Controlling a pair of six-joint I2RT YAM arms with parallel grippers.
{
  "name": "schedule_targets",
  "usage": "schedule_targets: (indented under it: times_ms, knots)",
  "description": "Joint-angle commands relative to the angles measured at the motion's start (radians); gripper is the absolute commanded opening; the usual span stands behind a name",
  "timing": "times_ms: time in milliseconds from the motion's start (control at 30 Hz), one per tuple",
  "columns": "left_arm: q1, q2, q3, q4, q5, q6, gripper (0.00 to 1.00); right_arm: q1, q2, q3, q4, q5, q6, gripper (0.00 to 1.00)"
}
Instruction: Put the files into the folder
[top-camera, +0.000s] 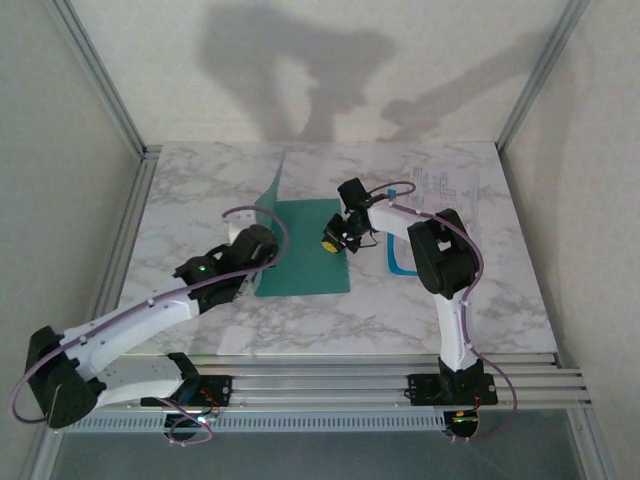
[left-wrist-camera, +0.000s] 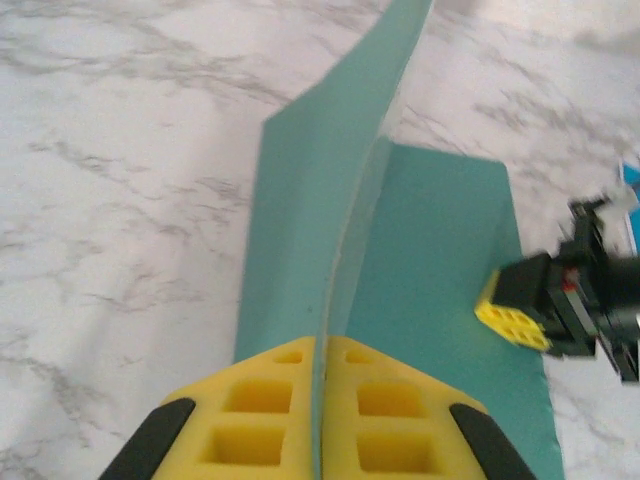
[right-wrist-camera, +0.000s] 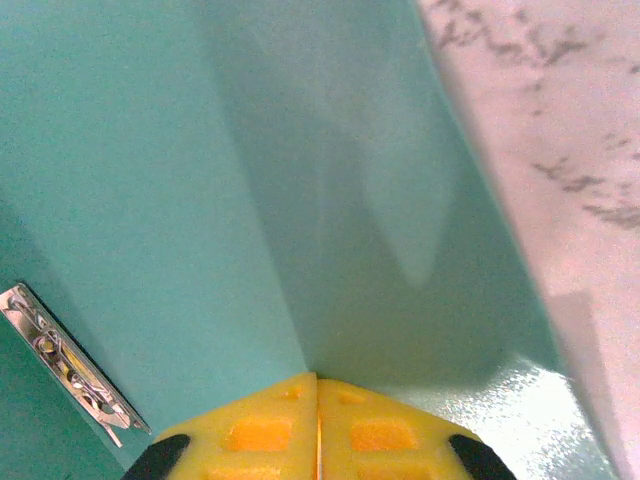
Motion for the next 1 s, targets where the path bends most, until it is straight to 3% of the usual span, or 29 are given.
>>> schedule_targets:
  times_ms: [0, 67, 267, 400, 467, 633, 767, 900, 967]
  knots:
    - [0.066, -0.071, -0.045, -0.15, -0.01, -0.152, 0.04, -0.013, 0.017, -0.067, -0.168, 0.094, -0.009, 0.08]
    - [0.115, -0.108, -0.052, -0.212, -0.015, -0.202, 0.2, -0.019, 0.007, -0.073, -0.181, 0.109, -0.011, 0.08]
    - [0.337, -0.16, -0.056, -0.321, 0.074, -0.243, 0.28, -0.036, -0.024, -0.086, -0.21, 0.127, -0.022, 0.07]
    - [0.469, -0.125, 0.036, -0.423, 0.078, -0.296, 0.6, -0.045, -0.036, -0.092, -0.221, 0.136, -0.034, 0.07]
    - [0.517, -0.112, 0.104, -0.459, 0.066, -0.312, 0.67, -0.053, -0.04, -0.097, -0.219, 0.135, -0.036, 0.07]
    - [0.558, -0.071, 0.258, -0.433, 0.098, -0.263, 0.67, -0.064, -0.056, -0.081, -0.227, 0.134, -0.058, 0.07]
    - [0.549, 0.032, 0.297, -0.281, 0.355, -0.134, 0.56, -0.066, -0.113, -0.037, -0.224, 0.13, -0.116, 0.13]
    - [0.458, 0.187, 0.301, -0.175, 0.493, -0.09, 0.45, -0.094, -0.206, 0.005, -0.255, 0.178, -0.18, 0.31]
    - [0.389, 0.268, 0.318, -0.121, 0.525, -0.079, 0.42, -0.142, -0.234, 0.002, -0.272, 0.184, -0.187, 0.34]
